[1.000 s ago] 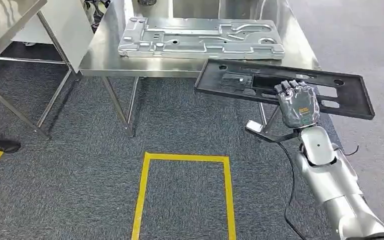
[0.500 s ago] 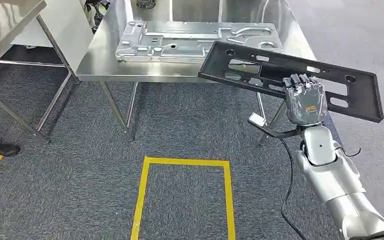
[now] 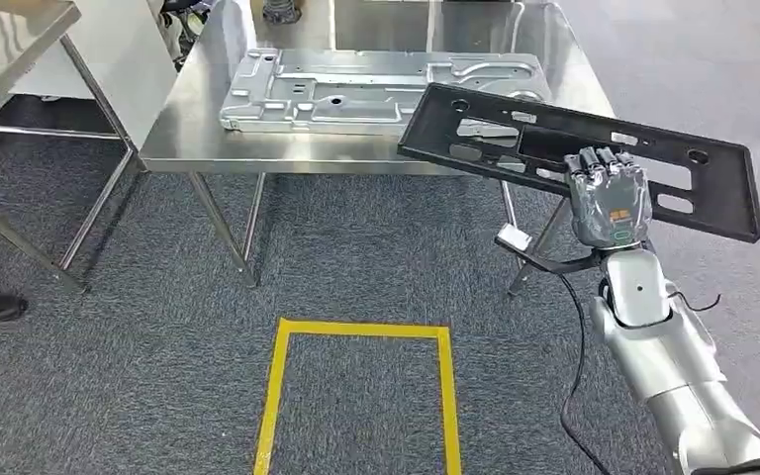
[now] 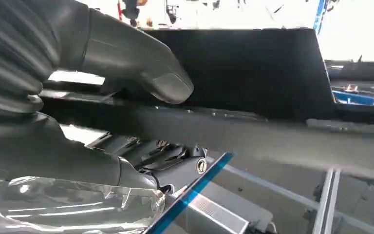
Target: Take the parts from the cabinet and place them on the table.
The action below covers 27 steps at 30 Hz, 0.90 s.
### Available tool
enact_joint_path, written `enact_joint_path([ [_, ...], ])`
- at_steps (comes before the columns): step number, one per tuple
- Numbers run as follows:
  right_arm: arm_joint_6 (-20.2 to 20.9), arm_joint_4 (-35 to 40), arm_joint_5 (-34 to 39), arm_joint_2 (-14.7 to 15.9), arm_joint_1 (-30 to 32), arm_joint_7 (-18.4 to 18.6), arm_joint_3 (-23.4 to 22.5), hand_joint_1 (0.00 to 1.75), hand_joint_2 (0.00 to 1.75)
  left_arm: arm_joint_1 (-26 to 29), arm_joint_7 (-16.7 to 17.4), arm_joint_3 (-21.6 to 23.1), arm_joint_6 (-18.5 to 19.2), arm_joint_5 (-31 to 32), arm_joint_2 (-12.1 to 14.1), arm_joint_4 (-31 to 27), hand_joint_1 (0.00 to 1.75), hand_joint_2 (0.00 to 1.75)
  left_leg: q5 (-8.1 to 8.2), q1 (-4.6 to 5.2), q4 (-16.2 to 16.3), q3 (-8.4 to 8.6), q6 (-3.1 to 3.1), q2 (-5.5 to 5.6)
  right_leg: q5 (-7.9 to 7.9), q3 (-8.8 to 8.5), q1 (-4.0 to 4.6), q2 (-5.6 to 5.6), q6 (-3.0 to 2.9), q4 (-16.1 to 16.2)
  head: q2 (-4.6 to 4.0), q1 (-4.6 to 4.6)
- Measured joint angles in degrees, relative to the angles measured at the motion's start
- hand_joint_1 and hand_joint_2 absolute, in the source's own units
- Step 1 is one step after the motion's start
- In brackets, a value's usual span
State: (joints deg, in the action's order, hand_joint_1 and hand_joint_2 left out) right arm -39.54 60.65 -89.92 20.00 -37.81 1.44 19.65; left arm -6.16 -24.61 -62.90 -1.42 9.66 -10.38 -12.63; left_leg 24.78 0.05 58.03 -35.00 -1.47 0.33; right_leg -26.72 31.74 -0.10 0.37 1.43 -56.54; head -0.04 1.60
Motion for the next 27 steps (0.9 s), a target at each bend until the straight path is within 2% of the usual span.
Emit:
enact_joint_path([
  [1,0.0,0.0,0.0,0.1,0.0,0.0,-0.2,1.75,1.75,0.0,0.0,0.0,0.0,0.0,-0.1,0.0,0.00,1.75,-0.35,-0.60,-0.9,0.61,-0.45,-0.08,-0.38,-0.17,0.05,-0.01,0.31,-0.1,0.02,-0.02],
  [2,0.0,0.0,0.0,0.2,0.0,0.0,-0.4,1.75,1.75,0.0,0.0,0.0,0.0,0.0,-0.1,0.0,0.00,1.75,-0.36,-0.54,-1.2,0.98,-0.60,-0.06,-1.04,0.18,-0.09,-0.11,0.59,-1.3,0.00,0.18],
  [3,0.0,0.0,0.0,0.3,-0.1,0.0,-0.5,1.75,1.75,-0.1,0.0,0.0,0.0,0.0,-0.1,0.0,0.00,1.75,-0.29,-0.56,-1.2,1.04,-0.86,-0.08,-2.71,1.89,-0.18,-0.08,0.83,-4.6,0.02,0.46],
  [5,-0.1,0.0,0.0,0.3,-0.1,0.0,-0.6,1.75,1.75,-0.2,0.0,0.0,0.0,0.0,-0.1,0.0,0.00,1.75,-0.16,-0.55,-1.2,1.09,-0.98,-0.07,-5.08,5.05,-0.39,-0.08,1.26,-10.3,0.02,0.41],
  [6,-0.1,0.0,0.0,0.3,0.1,0.0,-0.6,1.75,1.75,-0.2,0.0,0.0,0.0,0.0,-0.1,0.0,0.00,1.75,-0.01,-0.53,-1.2,1.13,-1.05,-0.07,-6.56,7.64,-0.54,-0.08,1.54,-14.6,0.00,0.44],
  [7,-0.1,-0.1,0.0,0.3,0.3,0.0,-0.6,1.75,1.75,-0.1,0.0,0.0,0.0,0.0,-0.1,0.0,0.00,1.75,0.17,-0.53,-1.2,1.19,-1.04,-0.06,-7.17,9.84,-0.72,-0.10,1.77,-17.9,0.02,0.41],
  [8,-0.1,-0.2,0.0,0.3,0.5,0.0,-0.6,1.75,1.75,-0.1,0.0,0.0,0.0,0.0,-0.1,0.0,0.00,1.75,0.39,-0.55,-1.1,1.35,-0.94,-0.04,-6.36,10.85,-0.90,-0.11,1.91,-18.6,0.00,0.44],
  [9,-0.1,-0.3,0.0,0.4,0.6,0.0,-0.6,1.75,1.75,-0.1,0.1,0.0,-0.1,0.0,-0.1,0.0,0.00,1.75,0.66,-0.58,-1.0,1.59,-0.86,0.01,-4.18,10.30,-1.13,-0.12,2.04,-16.4,0.02,0.44],
  [11,-0.1,-0.3,0.0,0.5,0.6,0.0,-0.8,1.75,1.75,-0.1,0.2,0.1,-0.1,0.1,-0.2,0.0,0.00,1.75,1.42,-0.63,-0.7,2.41,-0.47,0.06,2.26,5.75,-1.44,-0.40,2.14,-5.7,0.02,0.46],
  [12,-0.1,-0.3,0.0,0.5,0.6,0.0,-1.1,1.75,1.75,-0.1,0.2,0.1,-0.1,0.1,-0.3,0.0,0.00,1.75,1.84,-0.58,-0.6,2.60,-0.14,0.12,3.68,3.94,-1.53,-0.70,2.02,-1.1,0.00,0.46],
  [13,-0.1,-0.4,0.0,0.5,0.5,0.0,-1.2,1.75,1.75,-0.2,0.3,0.1,-0.3,0.1,-0.3,0.0,0.00,1.75,2.11,-0.19,-0.2,2.52,0.27,0.18,2.84,3.37,-0.95,-0.63,1.60,-0.5,0.02,0.46],
  [14,-0.1,-0.4,0.0,0.5,0.6,0.0,-1.4,1.75,1.75,-0.2,0.4,0.1,-0.5,0.1,-0.3,0.0,0.00,1.75,2.16,-0.26,-0.4,2.54,0.54,0.15,2.80,3.47,-0.93,-0.42,0.95,-0.7,0.00,0.32],
  [16,-0.1,-0.4,0.0,0.5,0.8,-0.5,-1.7,1.75,1.75,-0.2,0.5,0.1,-0.7,0.1,-0.3,0.0,0.00,1.75,2.39,-0.40,-0.7,2.87,1.14,0.08,2.52,3.50,-0.72,-0.29,0.29,-0.8,0.00,0.33],
  [17,-0.1,-0.5,0.0,0.5,0.7,-1.0,-1.8,1.75,1.75,-0.2,0.6,0.1,-0.7,0.1,-0.3,0.0,0.00,1.75,2.74,-0.26,-0.6,3.06,1.67,-0.02,2.59,3.14,-1.22,-0.19,-0.26,-0.4,0.02,0.28],
  [18,-0.1,-0.5,0.0,0.5,0.7,-1.3,-2.0,1.75,1.75,-0.2,0.6,0.1,-0.7,0.1,-0.3,0.0,0.00,1.75,3.30,-0.49,0.5,2.78,1.90,-0.01,2.50,2.70,-1.24,-0.27,-0.58,-0.1,0.00,0.37],
  [19,-0.1,-0.6,0.0,0.5,0.5,-1.4,-2.1,1.75,1.75,-0.2,0.7,0.1,-0.7,0.1,-0.3,0.0,0.00,1.75,4.90,-0.51,3.5,1.37,1.97,-0.02,2.26,2.46,-1.21,-0.32,-1.00,-0.1,0.02,-0.05],
  [21,-0.1,-0.9,0.0,0.5,0.5,-1.5,-2.3,1.75,1.75,-0.2,0.9,0.2,-0.6,0.5,-0.3,0.0,0.00,1.75,8.59,-0.63,12.6,-3.56,2.20,-0.02,1.91,2.12,-1.00,-0.36,-1.43,-0.2,0.00,-0.07],
  [22,-0.1,-1.0,0.0,0.5,0.5,-1.4,-2.3,1.75,1.75,-0.1,0.9,0.3,-0.6,0.5,-0.3,0.0,0.00,1.75,9.61,-0.63,16.8,-6.11,2.28,-0.02,1.67,1.97,-0.87,-0.35,-1.49,-0.2,0.00,-0.09],
  [23,-0.1,-1.1,0.0,0.5,0.6,-1.5,-2.4,1.75,1.75,-0.1,0.9,0.5,-0.5,0.5,-0.4,0.0,0.00,1.75,8.96,-0.65,18.3,-7.54,2.25,-0.02,1.40,1.69,-0.78,-0.31,-1.49,-0.3,0.00,-0.07],
  [24,-0.1,-1.2,0.0,0.5,0.8,-1.5,-2.6,1.75,1.75,0.0,1.0,0.5,-0.4,0.6,-0.4,0.0,0.00,1.75,7.06,-0.66,16.8,-7.31,2.14,-0.02,1.09,1.28,-0.71,-0.25,-1.46,-0.3,0.02,-0.07],
  [25,-0.1,-1.2,0.0,0.5,0.9,-1.5,-2.9,1.75,1.75,0.0,1.0,0.6,-0.4,0.7,-0.4,0.0,0.00,1.75,4.20,-0.65,12.8,-5.86,1.91,-0.02,0.72,0.78,-0.67,-0.17,-1.37,-0.4,0.00,-0.09],
  [27,-0.1,-1.2,0.6,0.8,1.0,-1.9,-3.4,1.75,1.75,-0.2,1.0,0.8,-0.1,0.7,-0.4,0.0,0.00,1.75,-1.74,-0.62,2.4,-1.68,1.16,0.00,-0.10,-0.19,-0.60,-0.08,-1.05,-0.5,0.00,-0.13],
])
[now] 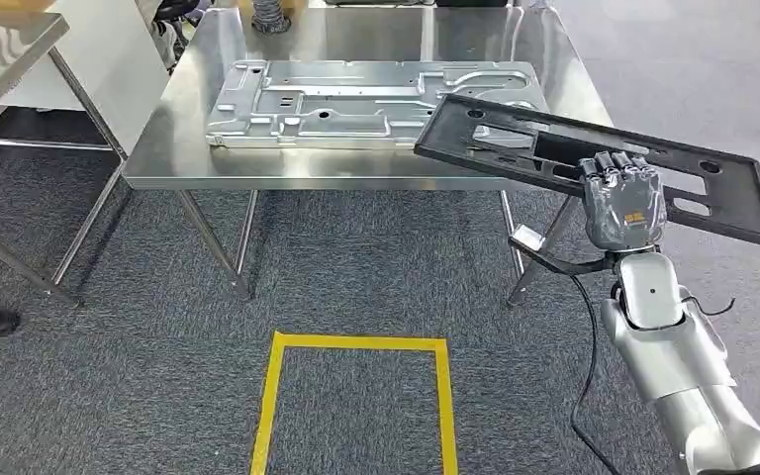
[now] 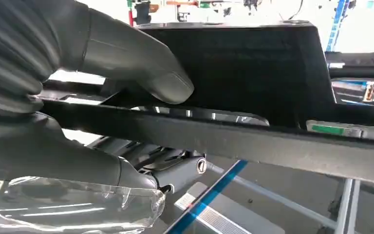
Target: Take the parts from the cabinet and place them on the table.
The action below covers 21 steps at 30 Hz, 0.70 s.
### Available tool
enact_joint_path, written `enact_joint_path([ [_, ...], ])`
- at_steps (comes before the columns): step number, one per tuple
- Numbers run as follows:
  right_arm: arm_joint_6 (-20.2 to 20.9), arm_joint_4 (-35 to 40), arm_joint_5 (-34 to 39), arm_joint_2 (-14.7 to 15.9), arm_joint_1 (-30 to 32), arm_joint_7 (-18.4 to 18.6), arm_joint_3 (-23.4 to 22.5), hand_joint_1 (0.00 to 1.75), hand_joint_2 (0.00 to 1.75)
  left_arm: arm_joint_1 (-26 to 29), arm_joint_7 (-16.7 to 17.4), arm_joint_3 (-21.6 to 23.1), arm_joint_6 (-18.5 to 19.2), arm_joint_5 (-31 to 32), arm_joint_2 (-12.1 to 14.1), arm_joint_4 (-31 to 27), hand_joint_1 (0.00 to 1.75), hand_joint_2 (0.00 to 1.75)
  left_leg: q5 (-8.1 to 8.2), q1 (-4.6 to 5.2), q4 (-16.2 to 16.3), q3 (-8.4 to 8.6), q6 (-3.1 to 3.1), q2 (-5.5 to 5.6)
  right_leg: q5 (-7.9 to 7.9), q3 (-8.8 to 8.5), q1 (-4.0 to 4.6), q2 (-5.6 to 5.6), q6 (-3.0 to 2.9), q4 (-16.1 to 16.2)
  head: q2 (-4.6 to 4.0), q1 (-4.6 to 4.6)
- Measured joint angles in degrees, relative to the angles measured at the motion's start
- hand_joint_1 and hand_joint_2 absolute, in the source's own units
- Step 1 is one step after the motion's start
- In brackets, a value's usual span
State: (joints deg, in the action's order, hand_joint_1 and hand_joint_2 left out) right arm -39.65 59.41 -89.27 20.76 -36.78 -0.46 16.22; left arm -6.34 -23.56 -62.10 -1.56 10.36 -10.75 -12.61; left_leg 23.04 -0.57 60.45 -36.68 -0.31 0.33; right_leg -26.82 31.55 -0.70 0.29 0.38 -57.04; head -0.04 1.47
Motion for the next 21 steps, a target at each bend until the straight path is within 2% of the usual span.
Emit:
enact_joint_path([
  [1,0.0,0.0,0.3,0.1,0.0,-0.2,-0.2,1.75,1.75,-0.1,0.1,0.1,0.1,0.0,0.0,0.0,0.00,1.75,1.04,0.16,-1.0,0.66,-0.24,0.07,-0.24,-0.07,0.12,-0.02,0.24,0.1,0.00,0.13],
  [2,0.0,0.0,0.5,0.4,0.0,-0.4,-0.4,1.75,1.75,-0.2,0.2,0.1,0.3,0.0,0.0,0.0,0.00,1.75,1.22,0.42,-2.1,1.07,-0.36,0.08,-0.36,0.24,0.37,0.07,0.67,-0.1,0.02,0.02],
  [4,-0.1,0.0,1.0,0.7,0.6,-1.0,-0.9,1.75,1.75,-0.3,0.2,0.3,0.5,0.4,0.0,0.0,0.00,1.75,1.41,0.64,-1.9,0.95,-0.81,0.17,-0.35,0.14,0.03,0.05,1.36,0.3,0.02,0.00],
  [6,-0.1,0.1,1.5,1.4,1.1,-2.1,-1.5,1.75,1.75,-0.3,0.3,0.5,0.6,0.7,0.0,0.0,0.00,1.75,1.19,0.11,-2.9,1.74,-1.47,0.14,-0.90,-0.10,-0.28,-0.09,2.02,0.0,0.02,0.08],
  [7,-0.1,0.3,1.6,1.7,1.3,-2.6,-1.8,1.75,1.75,-0.4,0.3,0.7,0.7,1.0,0.0,0.0,0.00,1.75,1.34,0.11,-3.1,2.06,-1.72,0.15,-1.92,0.81,-0.17,-0.13,2.23,-2.0,0.00,0.33],
  [9,-0.1,0.5,2.0,2.3,2.0,-3.2,-2.8,1.75,1.75,-0.5,0.3,0.9,0.6,1.1,0.0,0.0,0.00,1.75,1.61,0.14,-3.1,2.24,-2.09,0.16,-5.67,5.86,-0.22,-0.14,2.63,-10.9,0.02,0.30],
  [10,-0.1,0.7,2.2,2.5,2.8,-3.6,-3.3,1.75,1.75,-0.4,0.3,1.1,0.5,1.1,0.0,0.0,0.00,1.75,1.84,0.14,-3.1,2.38,-2.16,0.17,-6.84,8.45,-0.22,-0.12,2.77,-15.1,0.02,0.33],
  [11,-0.1,0.9,2.2,2.7,3.6,-4.0,-3.7,1.75,1.75,-0.2,0.3,1.1,0.4,1.1,0.1,0.0,0.00,1.75,2.11,0.13,-3.0,2.59,-2.16,0.21,-6.85,10.42,-0.25,-0.13,2.83,-17.7,0.02,0.37],
  [12,0.0,1.0,2.2,2.7,4.1,-4.2,-3.9,1.75,1.75,0.0,0.3,1.1,0.4,1.0,0.1,0.0,0.00,1.75,2.41,0.13,-3.0,2.91,-2.09,0.22,-5.29,10.84,-0.34,-0.14,2.84,-17.1,0.00,0.37],
  [13,0.1,1.0,2.1,2.7,4.3,-4.7,-4.0,1.75,1.75,0.1,0.2,1.1,0.4,0.9,0.1,0.0,0.00,1.75,2.76,0.13,-2.9,3.31,-1.97,0.22,-2.60,9.85,-0.46,-0.15,2.78,-13.9,0.00,0.35],
  [15,0.6,1.0,1.5,2.7,4.2,-5.4,-4.2,1.75,1.75,0.0,0.1,1.1,0.5,0.7,0.1,0.0,0.00,1.75,3.54,0.14,-2.7,4.25,-1.57,0.22,3.68,5.59,-0.53,-0.23,2.51,-3.4,0.00,0.35],
  [16,0.8,0.9,1.4,2.7,4.1,-5.6,-4.2,1.75,1.75,0.1,0.0,1.1,0.5,0.5,0.1,0.0,0.00,1.75,3.86,0.26,-2.7,4.13,-1.26,0.20,3.77,4.46,-0.45,-0.28,2.23,-1.1,0.00,0.39],
  [17,1.2,0.9,1.2,2.7,3.8,-6.0,-4.2,1.75,1.75,0.0,0.0,1.1,0.3,0.4,0.1,0.0,0.00,1.75,4.06,0.50,-2.4,4.01,-0.94,0.23,3.47,4.39,-0.02,-0.25,1.89,0.0,0.02,0.33],
  [20,2.4,0.7,0.3,2.3,2.9,-7.0,-4.1,1.75,1.75,0.1,0.2,1.1,-0.4,0.2,0.1,0.0,0.00,1.75,4.29,0.42,-3.0,4.38,-0.16,0.15,3.00,4.46,0.10,-0.15,1.00,-0.4,0.00,0.26],
  [21,2.9,0.4,0.0,1.9,2.2,-7.4,-4.0,1.75,1.75,0.1,0.3,1.1,-0.7,0.0,0.1,0.0,0.00,1.75,4.85,0.49,-2.6,4.36,0.36,0.09,3.13,3.95,-0.57,-0.22,0.53,0.1,0.02,0.26],
])
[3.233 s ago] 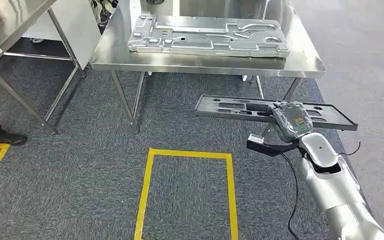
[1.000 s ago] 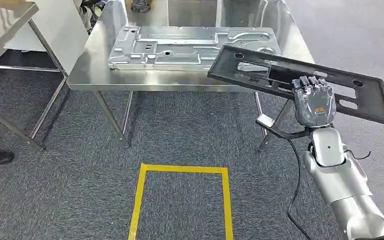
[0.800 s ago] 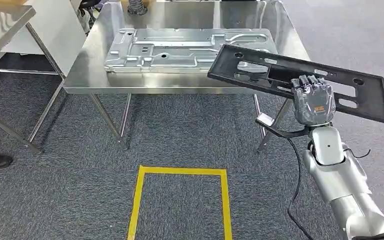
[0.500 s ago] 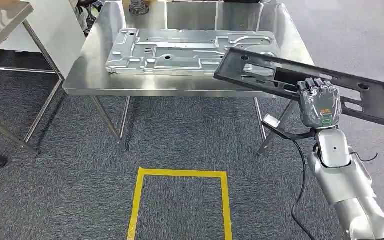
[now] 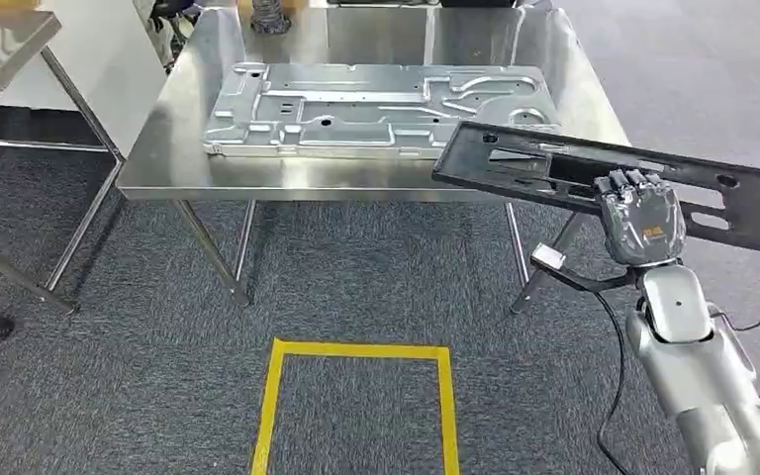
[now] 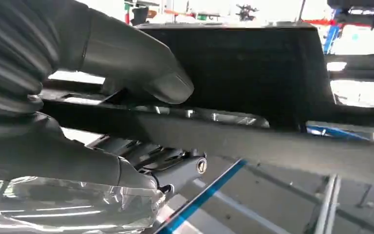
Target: Take the parts from the cabinet and place them on the table.
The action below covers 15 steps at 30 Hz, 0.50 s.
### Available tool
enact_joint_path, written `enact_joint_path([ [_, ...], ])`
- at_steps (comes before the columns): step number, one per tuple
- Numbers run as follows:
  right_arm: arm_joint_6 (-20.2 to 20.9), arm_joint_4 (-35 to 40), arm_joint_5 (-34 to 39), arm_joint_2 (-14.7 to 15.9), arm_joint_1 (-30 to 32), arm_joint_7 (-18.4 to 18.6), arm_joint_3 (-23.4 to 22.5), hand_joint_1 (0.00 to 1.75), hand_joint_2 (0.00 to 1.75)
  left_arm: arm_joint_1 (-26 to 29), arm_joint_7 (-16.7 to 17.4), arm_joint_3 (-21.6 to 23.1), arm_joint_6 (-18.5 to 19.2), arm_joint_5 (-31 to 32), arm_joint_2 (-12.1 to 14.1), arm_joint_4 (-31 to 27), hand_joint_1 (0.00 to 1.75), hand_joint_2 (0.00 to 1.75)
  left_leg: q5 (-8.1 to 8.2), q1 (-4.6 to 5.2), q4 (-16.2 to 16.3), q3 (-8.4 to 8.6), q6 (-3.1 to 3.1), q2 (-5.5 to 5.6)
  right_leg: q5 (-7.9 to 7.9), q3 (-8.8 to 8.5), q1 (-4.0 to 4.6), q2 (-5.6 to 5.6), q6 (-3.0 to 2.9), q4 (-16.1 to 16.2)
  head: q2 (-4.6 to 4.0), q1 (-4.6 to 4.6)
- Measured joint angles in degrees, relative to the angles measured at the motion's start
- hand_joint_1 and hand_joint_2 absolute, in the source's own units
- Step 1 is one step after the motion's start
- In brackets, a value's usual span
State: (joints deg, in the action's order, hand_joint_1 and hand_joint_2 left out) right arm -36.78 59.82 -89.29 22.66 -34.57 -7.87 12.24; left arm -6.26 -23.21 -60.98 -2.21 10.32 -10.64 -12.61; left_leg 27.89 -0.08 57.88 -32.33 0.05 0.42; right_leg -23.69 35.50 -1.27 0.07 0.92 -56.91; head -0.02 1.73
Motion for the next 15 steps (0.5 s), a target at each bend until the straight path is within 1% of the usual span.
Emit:
enact_joint_path([
  [1,0.3,-0.2,-0.2,-0.3,-0.7,-0.2,0.1,1.75,1.75,0.0,0.0,0.0,0.0,0.0,0.0,0.0,0.00,1.75,0.64,-0.08,1.5,-0.47,0.30,-0.05,-0.20,-0.36,0.06,0.02,-0.32,0.2,-0.02,-0.07],
  [2,0.4,-0.3,-0.2,-0.6,-1.2,-0.2,0.1,1.75,1.75,0.0,0.1,0.0,0.0,0.0,-0.1,0.0,0.00,1.75,2.32,-0.11,4.7,-2.12,0.41,-0.07,-0.40,-0.55,0.07,-0.09,-0.64,0.1,-0.02,-0.33],
  [3,0.5,-0.5,-0.2,-1.0,-1.8,-0.2,0.2,1.75,1.75,0.0,0.2,0.0,0.0,0.0,-0.1,0.0,0.00,1.75,4.70,-0.19,10.2,-5.08,0.55,-0.07,-0.58,-0.76,0.16,-0.12,-0.85,0.1,-0.02,-0.33],
  [4,0.6,-0.6,-0.2,-1.4,-2.1,-0.3,0.2,1.75,1.75,0.1,0.2,0.0,0.0,0.0,-0.1,0.0,0.00,1.75,6.19,-0.21,14.8,-7.69,0.64,-0.08,-0.77,-0.91,0.28,-0.13,-0.97,0.1,-0.02,-0.31],
  [5,0.7,-0.8,-0.2,-1.8,-2.3,-0.3,0.3,1.75,1.75,0.1,0.2,0.0,0.0,0.0,-0.2,0.0,0.00,1.75,6.55,-0.21,18.0,-9.80,0.63,-0.08,-0.99,-1.13,0.40,-0.14,-1.00,0.1,-0.02,-0.33],
  [6,0.8,-1.0,-0.3,-2.1,-2.5,-0.6,0.4,1.75,1.75,0.2,0.3,0.0,0.2,0.0,-0.2,0.1,0.00,1.75,5.45,-0.21,18.2,-10.42,0.53,-0.08,-1.25,-1.44,0.51,-0.14,-1.03,0.0,-0.02,-0.31],
  [7,1.0,-1.3,-0.3,-2.4,-2.8,-1.0,0.5,1.75,1.75,0.3,0.4,0.0,0.3,0.1,-0.2,0.1,0.00,1.75,3.12,-0.20,15.7,-9.70,0.32,-0.07,-1.56,-1.82,0.61,-0.10,-1.03,0.0,0.00,-0.31],
  [8,1.4,-1.5,-0.2,-2.7,-3.3,-1.5,0.6,1.75,1.75,0.4,0.5,0.0,0.3,0.1,-0.2,0.1,0.00,1.75,0.18,-0.15,11.4,-8.03,0.00,-0.08,-1.85,-2.27,0.75,-0.07,-1.01,-0.1,-0.02,-0.33],
  [9,2.2,-1.8,0.0,-3.2,-3.9,-2.0,0.8,1.75,1.75,0.3,0.5,0.0,0.3,0.2,-0.3,0.1,0.00,1.75,-3.03,-0.08,5.9,-5.77,-0.49,-0.08,-2.20,-2.77,0.84,-0.03,-0.98,-0.1,-0.02,-0.31],
  [10,3.0,-2.2,0.4,-3.8,-4.7,-2.6,1.1,1.75,1.75,0.3,0.5,0.0,0.3,0.2,-0.3,0.1,0.00,1.75,-4.68,0.14,1.4,-4.21,-1.06,-0.07,-2.47,-2.99,0.86,0.00,-0.91,-0.1,-0.02,-0.29],
  [11,3.9,-2.9,0.8,-4.7,-5.6,-3.1,1.6,1.75,1.75,0.1,0.5,0.0,0.3,0.4,-0.4,0.1,0.00,1.75,-3.96,0.28,0.6,-3.55,-0.98,-0.15,-2.61,-2.85,1.31,0.27,-0.61,-0.3,-0.02,-0.15],
  [13,5.3,-4.9,1.0,-6.3,-7.7,-3.9,2.7,1.75,1.75,-0.3,0.5,0.2,-0.1,0.6,-0.7,0.1,0.00,1.75,-3.81,0.51,0.4,-3.65,-1.12,-0.18,-2.55,-2.59,1.03,0.36,-0.01,-0.1,0.00,-0.22],
  [14,5.4,-6.1,1.0,-7.4,-8.6,-4.0,3.5,1.75,1.75,-0.4,0.4,0.2,-0.1,0.5,-0.8,0.1,0.00,1.75,-3.79,0.50,0.3,-3.62,-1.33,-0.19,-2.50,-2.71,1.05,0.36,0.25,0.1,-0.02,-0.22],
  [15,5.4,-7.3,1.0,-8.4,-9.5,-4.0,4.2,1.75,1.75,-0.6,0.2,0.2,0.0,0.4,-0.9,0.1,0.00,1.75,-4.04,0.13,-0.4,-3.18,-1.75,-0.26,-2.69,-2.84,1.15,0.37,0.63,0.1,0.00,-0.22],
])
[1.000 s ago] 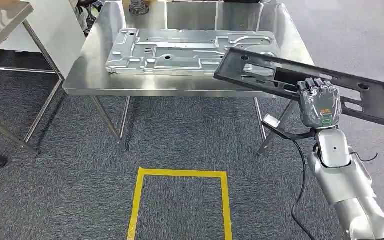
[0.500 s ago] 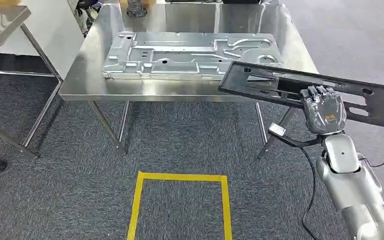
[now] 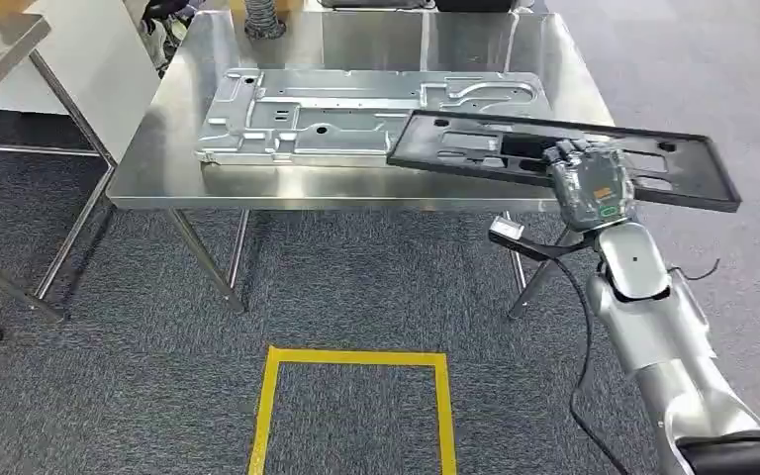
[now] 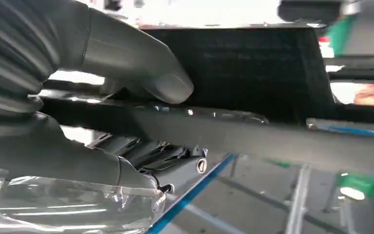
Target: Take the parts from the cabinet and place them on the table.
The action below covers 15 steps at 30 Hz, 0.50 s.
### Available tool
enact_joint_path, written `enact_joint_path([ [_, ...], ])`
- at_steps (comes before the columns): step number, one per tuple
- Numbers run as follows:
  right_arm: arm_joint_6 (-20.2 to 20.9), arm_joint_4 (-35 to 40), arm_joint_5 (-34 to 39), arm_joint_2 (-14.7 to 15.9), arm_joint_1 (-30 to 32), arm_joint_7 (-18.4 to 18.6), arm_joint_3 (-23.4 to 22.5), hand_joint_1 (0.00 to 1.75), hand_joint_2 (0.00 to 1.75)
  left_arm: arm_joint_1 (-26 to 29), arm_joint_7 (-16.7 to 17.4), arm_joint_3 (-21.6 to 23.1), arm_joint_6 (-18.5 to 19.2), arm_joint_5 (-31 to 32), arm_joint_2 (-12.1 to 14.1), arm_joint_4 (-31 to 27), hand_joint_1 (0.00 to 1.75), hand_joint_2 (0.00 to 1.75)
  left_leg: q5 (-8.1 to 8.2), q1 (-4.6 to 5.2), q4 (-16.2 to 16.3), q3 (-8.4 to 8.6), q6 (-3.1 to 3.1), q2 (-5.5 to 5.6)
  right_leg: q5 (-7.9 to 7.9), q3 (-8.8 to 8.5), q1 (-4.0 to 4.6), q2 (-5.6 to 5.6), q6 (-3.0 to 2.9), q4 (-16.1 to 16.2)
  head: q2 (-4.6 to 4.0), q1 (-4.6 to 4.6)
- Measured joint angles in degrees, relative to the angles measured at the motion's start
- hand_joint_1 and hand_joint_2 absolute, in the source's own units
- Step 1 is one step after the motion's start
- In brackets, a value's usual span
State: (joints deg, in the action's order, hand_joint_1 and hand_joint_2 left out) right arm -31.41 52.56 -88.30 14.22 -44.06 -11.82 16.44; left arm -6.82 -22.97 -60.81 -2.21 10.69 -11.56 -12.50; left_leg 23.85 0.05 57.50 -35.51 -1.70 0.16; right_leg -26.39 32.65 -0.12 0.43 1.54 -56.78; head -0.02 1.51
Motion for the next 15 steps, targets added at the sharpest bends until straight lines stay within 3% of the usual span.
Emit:
enact_joint_path([
  [1,0.0,-1.2,0.0,-1.1,-1.0,0.0,0.7,1.75,1.75,-0.2,-0.1,0.0,0.0,0.0,-0.1,0.0,0.00,1.75,-0.15,-0.13,-0.4,0.45,-0.18,0.04,-0.57,0.24,-0.28,-0.26,0.19,-1.0,0.00,0.04],
  [2,0.0,-2.6,0.0,-2.3,-2.3,0.1,1.5,1.75,1.75,-0.4,-0.1,0.0,-0.1,-0.2,-0.1,0.0,0.00,1.75,-0.11,-0.20,-0.5,0.53,-0.47,-0.04,-2.25,1.71,-0.29,-0.30,0.34,-3.8,0.00,0.15],
  [4,0.3,-5.5,0.0,-4.6,-4.7,0.2,2.8,1.75,1.75,-0.6,0.2,0.0,-0.4,-0.5,-0.1,0.0,0.00,1.75,0.08,-0.16,-0.5,0.64,-0.69,-0.01,-6.06,6.64,-0.49,-0.30,0.77,-13.2,0.00,0.09],
  [5,0.7,-6.9,0.0,-5.5,-5.5,0.2,3.3,1.75,1.75,-0.5,0.2,0.0,-0.6,-0.6,-0.1,0.0,0.00,1.75,0.23,-0.17,-0.4,0.70,-0.72,0.04,-7.11,8.92,-0.58,-0.31,0.94,-17.1,0.00,0.11],
  [6,0.7,-7.3,0.0,-5.7,-6.0,0.2,3.5,1.75,1.75,-0.5,0.2,0.0,-0.7,-0.6,-0.1,0.0,0.00,1.75,0.39,-0.20,-0.4,0.85,-0.66,0.20,-6.73,10.24,-0.74,-0.34,1.06,-18.7,-0.02,0.11],
  [7,1.2,-8.7,0.0,-7.2,-6.4,0.0,4.2,1.75,1.75,-0.3,0.2,0.0,-1.0,-0.6,-0.1,0.0,0.00,1.75,0.68,-0.24,-0.3,1.14,-0.53,0.36,-4.69,9.97,-0.92,-0.36,1.11,-17.1,0.00,0.13],
  [8,1.4,-9.5,0.3,-7.8,-7.0,-0.5,4.6,1.75,1.75,-0.1,0.2,0.0,-1.1,-0.7,-0.1,0.0,0.00,1.75,0.94,-0.25,-0.1,1.42,-0.38,0.49,-1.85,8.57,-1.07,-0.38,1.08,-13.3,-0.02,0.13],
  [10,1.7,-10.7,0.7,-9.1,-8.2,-1.2,5.2,1.75,1.75,0.0,0.2,0.0,-1.1,-0.7,-0.1,0.0,0.00,1.75,1.74,-0.24,0.3,1.89,0.09,0.66,3.79,4.15,-1.13,-0.48,0.61,-2.4,0.00,0.13],
  [11,1.7,-11.3,1.1,-9.6,-8.7,-1.4,5.6,1.75,1.75,0.0,0.2,0.0,-1.1,-0.6,-0.1,0.0,0.00,1.75,1.93,0.02,0.5,1.76,0.39,0.67,2.59,3.34,-0.68,-0.44,0.33,-1.8,-0.02,-0.04],
  [15,1.8,-12.8,1.3,-11.2,-9.3,-1.6,6.3,1.75,1.75,0.1,0.2,0.0,-1.1,-0.5,-0.2,0.0,0.00,1.75,2.18,-0.19,0.1,2.04,1.66,0.76,2.35,3.13,-0.42,-0.25,-0.80,-0.6,0.00,-0.13],
])
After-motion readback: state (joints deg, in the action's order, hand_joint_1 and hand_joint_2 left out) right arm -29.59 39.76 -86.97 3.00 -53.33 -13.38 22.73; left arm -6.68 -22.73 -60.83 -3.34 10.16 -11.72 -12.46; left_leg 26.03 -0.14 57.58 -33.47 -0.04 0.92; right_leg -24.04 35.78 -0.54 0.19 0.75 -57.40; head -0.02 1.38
